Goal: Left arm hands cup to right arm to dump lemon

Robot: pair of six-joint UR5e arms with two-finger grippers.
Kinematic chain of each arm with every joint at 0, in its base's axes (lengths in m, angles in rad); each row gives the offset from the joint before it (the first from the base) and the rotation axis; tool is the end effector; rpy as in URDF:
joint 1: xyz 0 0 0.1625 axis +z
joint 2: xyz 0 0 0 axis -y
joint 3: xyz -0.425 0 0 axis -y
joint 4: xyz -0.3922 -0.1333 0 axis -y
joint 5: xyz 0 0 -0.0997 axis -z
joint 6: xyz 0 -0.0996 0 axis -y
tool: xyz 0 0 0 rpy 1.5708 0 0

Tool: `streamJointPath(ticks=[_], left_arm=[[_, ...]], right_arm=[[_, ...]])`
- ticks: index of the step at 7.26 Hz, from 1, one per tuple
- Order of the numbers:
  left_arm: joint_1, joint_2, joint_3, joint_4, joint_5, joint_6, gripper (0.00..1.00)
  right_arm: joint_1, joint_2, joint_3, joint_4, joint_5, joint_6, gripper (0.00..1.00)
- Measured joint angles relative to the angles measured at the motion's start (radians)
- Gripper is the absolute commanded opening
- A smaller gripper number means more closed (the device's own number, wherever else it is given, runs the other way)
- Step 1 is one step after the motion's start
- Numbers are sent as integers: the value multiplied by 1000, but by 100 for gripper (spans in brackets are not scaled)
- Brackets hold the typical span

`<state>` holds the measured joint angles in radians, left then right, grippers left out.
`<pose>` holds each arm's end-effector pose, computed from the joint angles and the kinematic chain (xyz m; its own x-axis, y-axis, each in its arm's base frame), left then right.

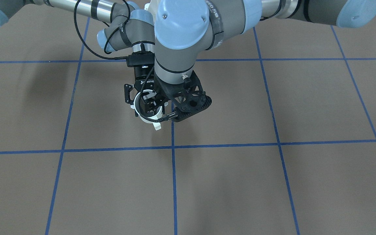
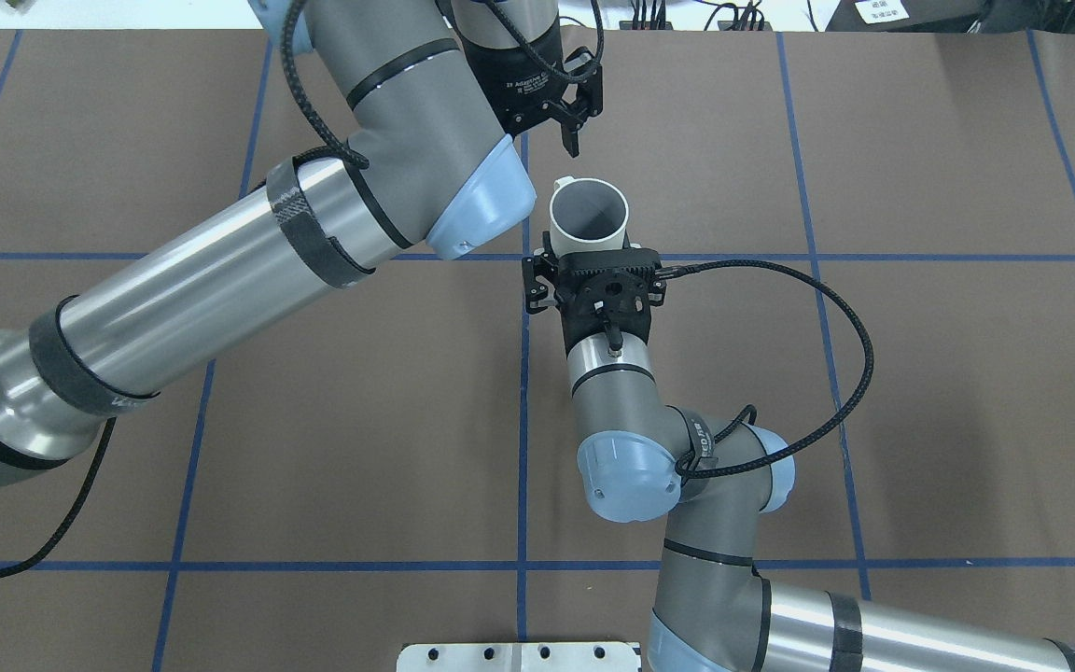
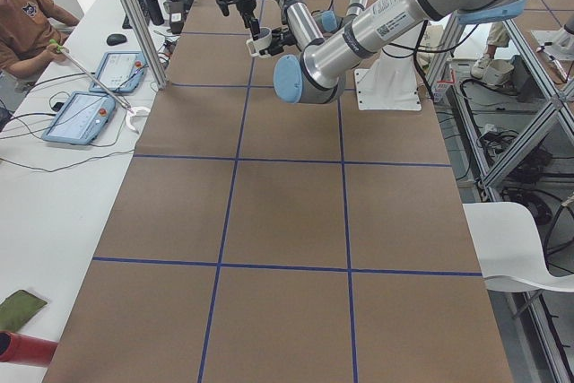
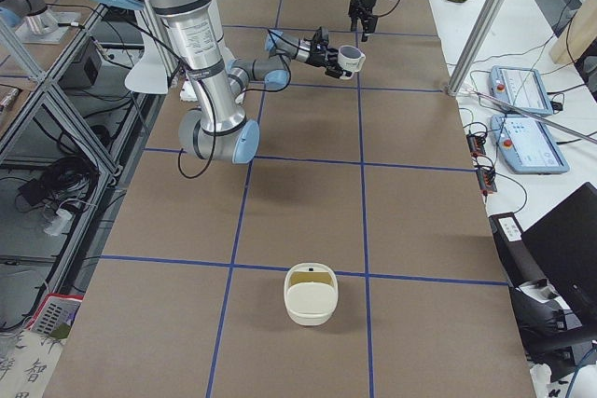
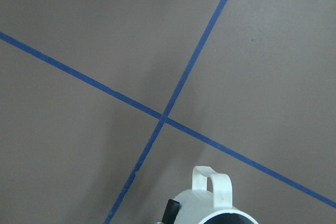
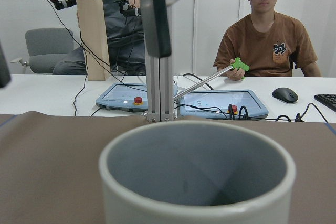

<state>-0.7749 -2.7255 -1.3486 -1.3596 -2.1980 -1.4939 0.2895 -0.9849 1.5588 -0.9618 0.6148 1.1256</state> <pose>0.4839 -0.5786 0.0140 0.5572 -0.4586 -0.6923 0.2475 0.8875 -0.3887 -0.5667 -0.3928 0.2331 0.7102 -0.0476 0.7024 -0.6466 0.3506 0.6775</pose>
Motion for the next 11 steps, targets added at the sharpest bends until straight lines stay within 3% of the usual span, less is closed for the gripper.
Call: streamJointPath(ticks=[4, 9, 10, 11], left_arm=[[39, -2, -6, 38, -6, -6, 64], [52, -3, -15, 40, -36, -6, 54], [56, -3, -15, 40, -35, -6, 47], [58, -2, -15, 40, -35, -6, 28]], right_arm=[[-5, 1, 0, 1, -41, 1, 9], [-11, -1, 2, 5, -48, 2, 11], [-12, -1, 2, 5, -55, 2, 11], [-13, -1, 1, 5, -59, 2, 11]])
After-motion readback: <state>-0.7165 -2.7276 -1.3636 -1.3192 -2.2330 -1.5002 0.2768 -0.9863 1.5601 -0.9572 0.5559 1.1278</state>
